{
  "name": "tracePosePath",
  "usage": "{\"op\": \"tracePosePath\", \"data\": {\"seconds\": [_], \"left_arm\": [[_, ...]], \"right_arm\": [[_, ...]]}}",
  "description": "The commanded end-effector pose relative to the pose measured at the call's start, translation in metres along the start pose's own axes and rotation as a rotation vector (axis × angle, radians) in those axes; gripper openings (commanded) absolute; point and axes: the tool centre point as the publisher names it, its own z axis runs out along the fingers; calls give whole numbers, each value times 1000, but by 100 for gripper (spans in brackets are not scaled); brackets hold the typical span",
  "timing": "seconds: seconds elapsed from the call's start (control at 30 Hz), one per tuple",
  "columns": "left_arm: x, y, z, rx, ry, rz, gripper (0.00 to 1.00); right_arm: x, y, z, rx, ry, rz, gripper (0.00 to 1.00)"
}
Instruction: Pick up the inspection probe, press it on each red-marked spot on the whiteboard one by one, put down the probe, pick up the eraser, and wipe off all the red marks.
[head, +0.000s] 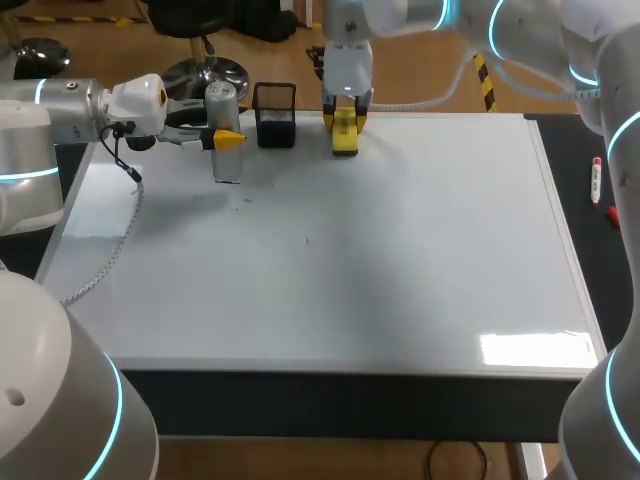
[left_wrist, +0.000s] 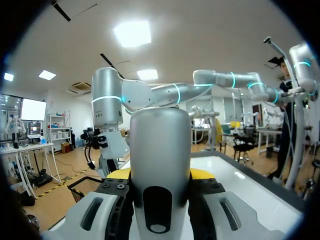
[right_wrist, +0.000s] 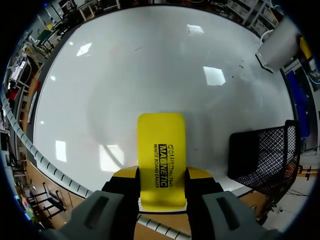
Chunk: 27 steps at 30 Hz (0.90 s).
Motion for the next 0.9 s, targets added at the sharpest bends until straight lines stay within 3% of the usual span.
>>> {"op": "tracePosePath", "data": {"seconds": [0.03,0.17,0.2,0.23,0.27,0.37,0.43,0.5,0.9], "left_arm": [[1,-2,0,-2,-4,1,0],[1,-2,0,-2,-4,1,0],[1,-2,0,-2,-4,1,0],[1,-2,0,-2,-4,1,0],[1,-2,0,-2,-4,1,0],[1,-2,0,-2,-4,1,0],[1,-2,0,-2,-4,1,0],[1,-2,0,-2,-4,1,0],[1,-2,0,-2,-4,1,0]], "right_arm": [[0,-2,-1,-1,5,-1,0],[0,-2,-1,2,7,26,0],[0,-2,-1,2,6,26,13],[1,-2,-1,3,6,27,42],[1,-2,-2,5,6,29,49],[2,-1,-5,20,-1,41,53],[3,0,-8,27,-4,55,82],[4,1,-10,32,-11,62,100],[28,3,-34,27,-152,177,100]]}}
